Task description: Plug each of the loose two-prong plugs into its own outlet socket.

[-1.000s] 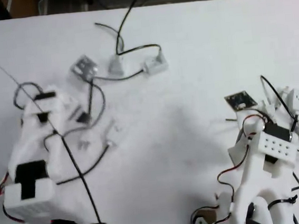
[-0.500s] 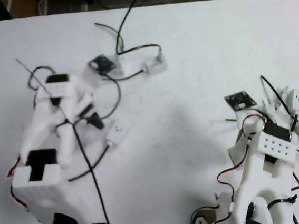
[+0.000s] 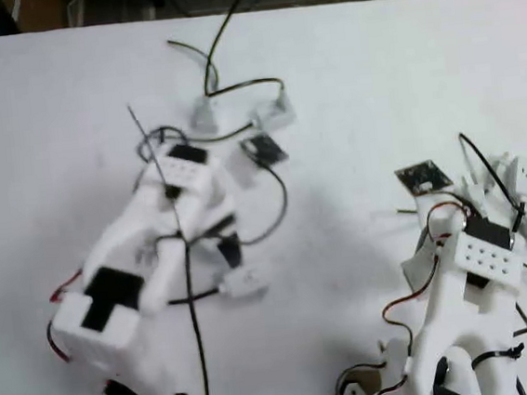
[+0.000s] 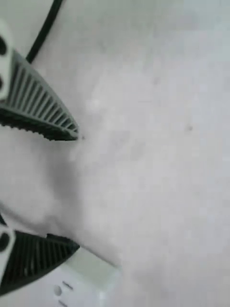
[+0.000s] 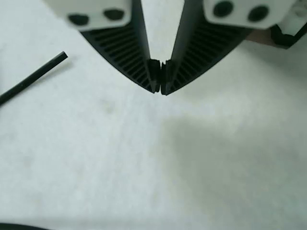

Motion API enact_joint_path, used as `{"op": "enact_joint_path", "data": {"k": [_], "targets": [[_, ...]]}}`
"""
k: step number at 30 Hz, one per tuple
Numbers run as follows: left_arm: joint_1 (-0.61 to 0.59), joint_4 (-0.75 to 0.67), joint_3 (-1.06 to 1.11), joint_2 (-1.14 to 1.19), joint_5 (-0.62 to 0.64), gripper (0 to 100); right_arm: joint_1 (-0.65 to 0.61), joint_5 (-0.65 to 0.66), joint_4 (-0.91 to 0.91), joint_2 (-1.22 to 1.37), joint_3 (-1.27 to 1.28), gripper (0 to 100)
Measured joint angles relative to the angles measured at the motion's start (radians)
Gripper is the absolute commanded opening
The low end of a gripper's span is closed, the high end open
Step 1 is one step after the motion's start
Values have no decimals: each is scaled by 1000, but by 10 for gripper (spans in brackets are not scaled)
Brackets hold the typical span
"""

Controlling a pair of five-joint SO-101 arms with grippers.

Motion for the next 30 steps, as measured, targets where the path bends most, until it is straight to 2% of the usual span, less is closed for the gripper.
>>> {"op": "enact_joint_path", "data": {"k": [5,12,16,23,30], "targets": [[133,106,104,-173,26,290,0,0,0,0,0,19],[256,239,305,-589,29,294,0,0,0,0,0,19],[316,242,488,-822,29,294,0,0,0,0,0,19],[348,95,760,-1105,29,295,0,0,0,0,18,19],[348,-48,879,-1157,29,295,0,0,-2,0,52,19]]}}
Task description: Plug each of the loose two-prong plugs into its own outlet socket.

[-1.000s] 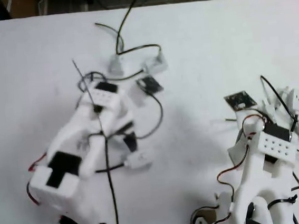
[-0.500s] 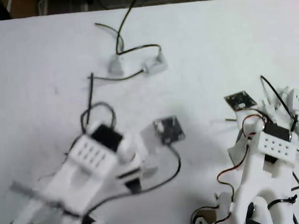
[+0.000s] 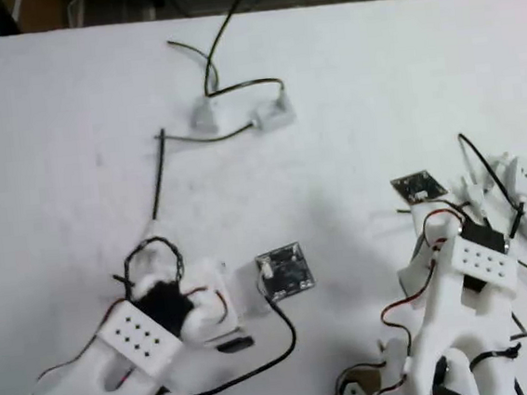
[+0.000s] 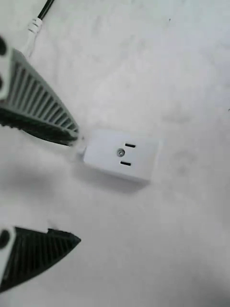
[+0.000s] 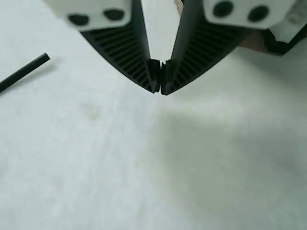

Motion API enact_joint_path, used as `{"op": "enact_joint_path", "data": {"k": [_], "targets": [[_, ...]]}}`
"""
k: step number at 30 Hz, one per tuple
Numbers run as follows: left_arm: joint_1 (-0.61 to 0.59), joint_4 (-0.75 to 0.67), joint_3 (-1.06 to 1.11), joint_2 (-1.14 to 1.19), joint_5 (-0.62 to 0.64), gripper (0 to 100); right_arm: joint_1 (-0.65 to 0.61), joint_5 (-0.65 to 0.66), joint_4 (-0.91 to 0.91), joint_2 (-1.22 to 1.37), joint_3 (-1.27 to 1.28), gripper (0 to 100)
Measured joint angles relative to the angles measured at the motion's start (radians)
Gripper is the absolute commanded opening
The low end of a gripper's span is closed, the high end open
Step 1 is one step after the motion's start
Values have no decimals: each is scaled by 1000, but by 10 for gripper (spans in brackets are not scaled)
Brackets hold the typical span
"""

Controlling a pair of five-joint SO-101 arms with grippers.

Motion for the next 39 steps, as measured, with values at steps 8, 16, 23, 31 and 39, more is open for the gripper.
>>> {"op": "enact_joint_path", "data": {"k": [8,16,23,31,39], "targets": [[0,-68,20,127,0,295,0,0,0,0,0,19],[-3,-69,-285,646,2,291,0,0,0,0,0,19],[-124,-18,-565,918,-20,294,0,0,0,0,0,19],[-345,-71,-724,934,-141,294,3,0,0,0,0,19],[-345,-84,-740,934,-144,294,3,0,-26,0,0,19]]}}
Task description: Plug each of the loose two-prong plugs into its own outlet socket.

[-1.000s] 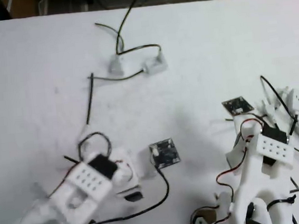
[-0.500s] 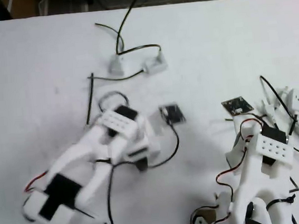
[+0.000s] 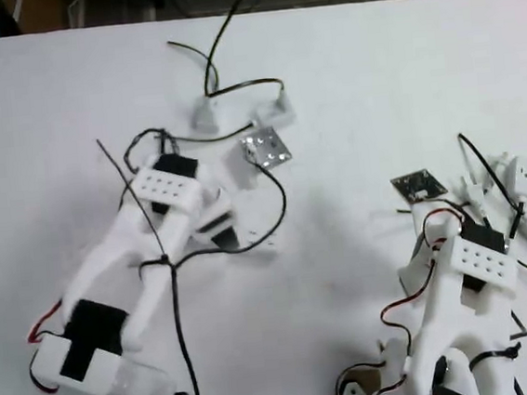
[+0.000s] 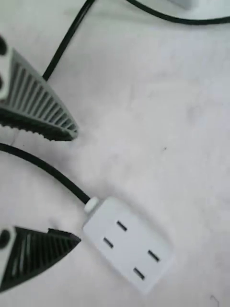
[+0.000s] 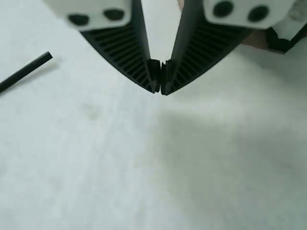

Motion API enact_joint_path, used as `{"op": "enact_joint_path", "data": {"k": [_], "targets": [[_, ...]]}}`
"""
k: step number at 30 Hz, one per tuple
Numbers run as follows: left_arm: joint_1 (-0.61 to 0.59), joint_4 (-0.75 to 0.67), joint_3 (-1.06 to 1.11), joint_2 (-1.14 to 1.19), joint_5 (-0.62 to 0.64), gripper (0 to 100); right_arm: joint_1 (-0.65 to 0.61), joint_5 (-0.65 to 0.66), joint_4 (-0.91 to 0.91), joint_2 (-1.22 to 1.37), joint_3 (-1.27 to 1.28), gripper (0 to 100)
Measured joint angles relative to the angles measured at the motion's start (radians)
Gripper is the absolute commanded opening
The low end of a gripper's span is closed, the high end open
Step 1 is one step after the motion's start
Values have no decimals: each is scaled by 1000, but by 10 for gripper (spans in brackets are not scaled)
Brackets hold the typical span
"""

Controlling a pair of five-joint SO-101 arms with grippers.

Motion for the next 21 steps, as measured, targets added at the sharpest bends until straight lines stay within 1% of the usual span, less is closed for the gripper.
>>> {"op": "enact_joint_path", "data": {"k": [5,7,9,10,12,16,19,21], "targets": [[74,52,0,0,0,294,-2,0,-28,0,0,19],[80,55,0,0,0,294,-3,0,-28,0,0,19],[61,60,-6,0,0,294,-3,0,-28,0,0,20],[43,63,-14,0,0,294,-3,0,-28,0,0,20],[-12,64,-26,-8,41,294,-3,0,-28,0,0,20],[-169,64,-28,-49,140,294,-3,0,-28,0,0,20],[-285,103,-26,-68,181,294,-3,0,-28,0,0,20],[-342,147,-15,-71,186,293,-3,0,-28,0,0,20]]}}
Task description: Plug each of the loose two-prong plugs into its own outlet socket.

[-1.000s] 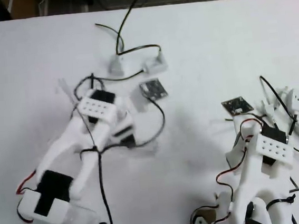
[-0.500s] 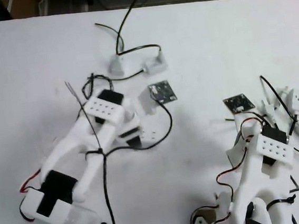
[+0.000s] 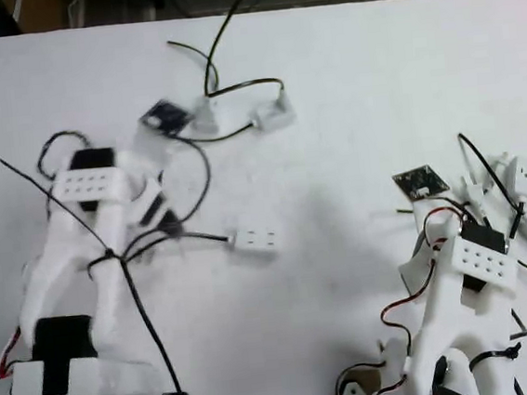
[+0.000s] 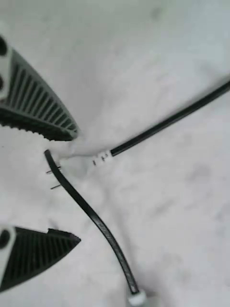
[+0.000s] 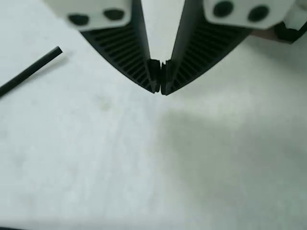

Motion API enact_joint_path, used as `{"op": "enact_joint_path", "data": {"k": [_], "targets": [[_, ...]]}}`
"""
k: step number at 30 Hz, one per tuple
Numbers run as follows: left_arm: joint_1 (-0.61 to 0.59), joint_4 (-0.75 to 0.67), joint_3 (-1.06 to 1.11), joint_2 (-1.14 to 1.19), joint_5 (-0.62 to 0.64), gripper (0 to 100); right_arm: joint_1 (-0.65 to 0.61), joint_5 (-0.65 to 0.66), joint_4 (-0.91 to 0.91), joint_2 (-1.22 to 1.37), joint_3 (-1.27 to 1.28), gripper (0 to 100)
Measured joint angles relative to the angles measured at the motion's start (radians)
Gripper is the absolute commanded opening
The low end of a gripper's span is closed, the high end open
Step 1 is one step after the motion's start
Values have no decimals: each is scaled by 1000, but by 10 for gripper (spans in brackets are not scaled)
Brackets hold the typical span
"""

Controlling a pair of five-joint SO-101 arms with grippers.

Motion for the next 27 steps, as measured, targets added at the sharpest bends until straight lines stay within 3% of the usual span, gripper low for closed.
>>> {"op": "enact_joint_path", "data": {"k": [4,9,17,27], "targets": [[-87,54,6,0,2,291,0,0,0,0,0,20],[-155,-12,34,0,54,294,0,0,0,0,0,19],[-83,-100,117,0,278,291,0,0,0,0,0,19],[-54,-150,118,0,414,290,0,0,0,0,35,19]]}}
